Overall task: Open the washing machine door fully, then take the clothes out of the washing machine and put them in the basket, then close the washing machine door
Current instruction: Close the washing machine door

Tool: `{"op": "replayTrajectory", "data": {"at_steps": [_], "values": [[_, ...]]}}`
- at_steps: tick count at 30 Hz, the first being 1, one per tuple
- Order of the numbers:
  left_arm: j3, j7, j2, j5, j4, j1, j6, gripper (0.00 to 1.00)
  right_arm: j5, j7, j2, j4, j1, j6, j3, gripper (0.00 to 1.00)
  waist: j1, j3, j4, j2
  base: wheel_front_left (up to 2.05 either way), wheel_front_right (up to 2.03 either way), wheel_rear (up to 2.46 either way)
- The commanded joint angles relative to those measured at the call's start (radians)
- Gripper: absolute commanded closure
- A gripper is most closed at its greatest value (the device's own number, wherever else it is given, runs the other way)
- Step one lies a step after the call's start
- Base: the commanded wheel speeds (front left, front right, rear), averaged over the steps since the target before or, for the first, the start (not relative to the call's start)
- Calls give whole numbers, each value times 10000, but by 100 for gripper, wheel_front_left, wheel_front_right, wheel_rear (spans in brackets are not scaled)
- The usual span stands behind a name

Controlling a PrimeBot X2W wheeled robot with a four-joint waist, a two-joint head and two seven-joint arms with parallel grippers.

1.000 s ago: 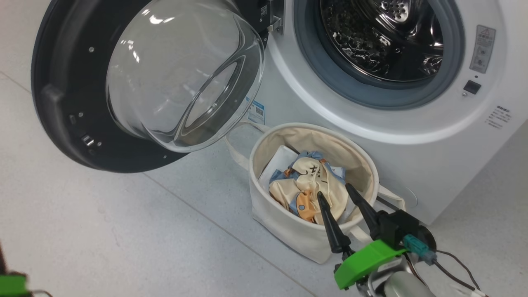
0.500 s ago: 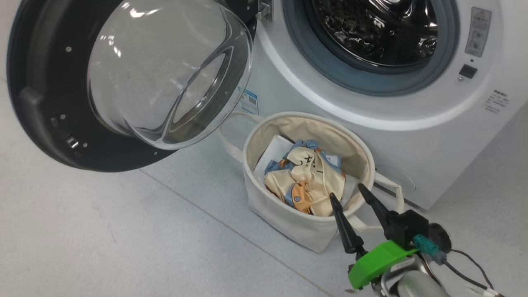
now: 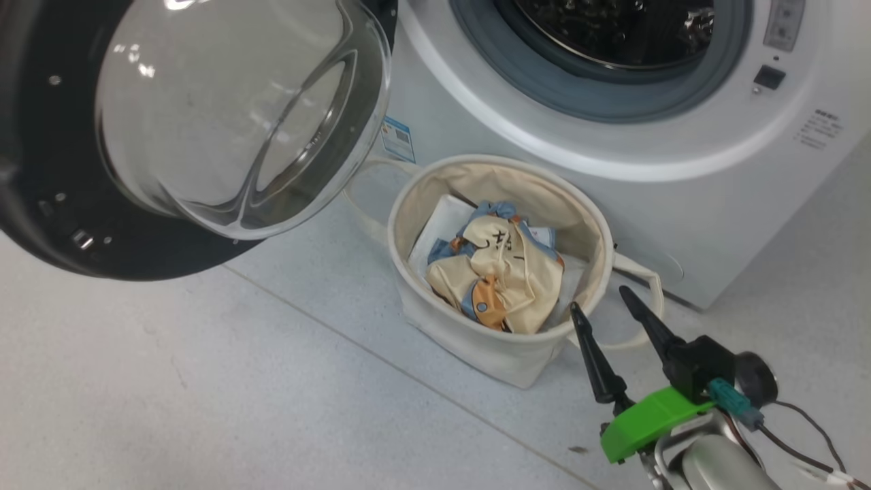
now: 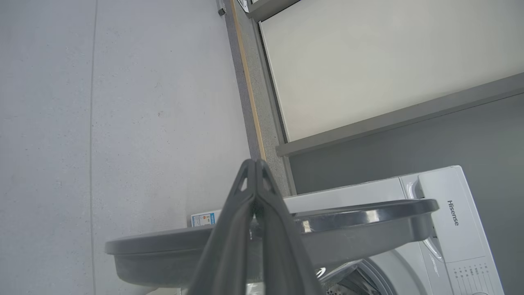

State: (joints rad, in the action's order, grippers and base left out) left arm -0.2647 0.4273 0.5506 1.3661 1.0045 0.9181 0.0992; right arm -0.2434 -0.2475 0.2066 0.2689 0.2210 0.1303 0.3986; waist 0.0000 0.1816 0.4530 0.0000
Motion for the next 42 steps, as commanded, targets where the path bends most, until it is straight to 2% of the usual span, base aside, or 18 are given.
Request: {"op": "replayTrajectory", "data": {"at_steps": [1,9,13,20,28,36,42], "values": [[-131,-118,630,-80,-102,475,111,100,108,34,106,-420,85,4,81,0,0,172,-112,0,0,0,0],[-63,-1285,619,-215,681,1154,305,100,382,390,270,-1044,131,4,-213,0,0,837,-488,0,0,0,0],[191,-1054,415,-158,553,1074,310,100,434,473,314,-1217,97,4,-310,0,0,922,-557,0,0,0,0],[977,34,293,-191,-60,543,313,100,411,435,233,-1204,-23,4,-378,0,0,631,-499,0,0,0,0],[2041,1109,64,-255,-1367,-362,313,100,165,140,-111,-727,-105,4,-215,0,0,-209,-297,0,0,0,0],[2972,1509,-322,-33,-3767,-1714,314,100,-102,-102,-577,-172,-282,4,-169,0,0,-1074,-239,0,0,0,0],[3349,1333,-753,217,-5518,-3155,314,100,-197,-137,-893,-90,-460,4,-285,0,0,-1486,-592,0,0,0,0]]}}
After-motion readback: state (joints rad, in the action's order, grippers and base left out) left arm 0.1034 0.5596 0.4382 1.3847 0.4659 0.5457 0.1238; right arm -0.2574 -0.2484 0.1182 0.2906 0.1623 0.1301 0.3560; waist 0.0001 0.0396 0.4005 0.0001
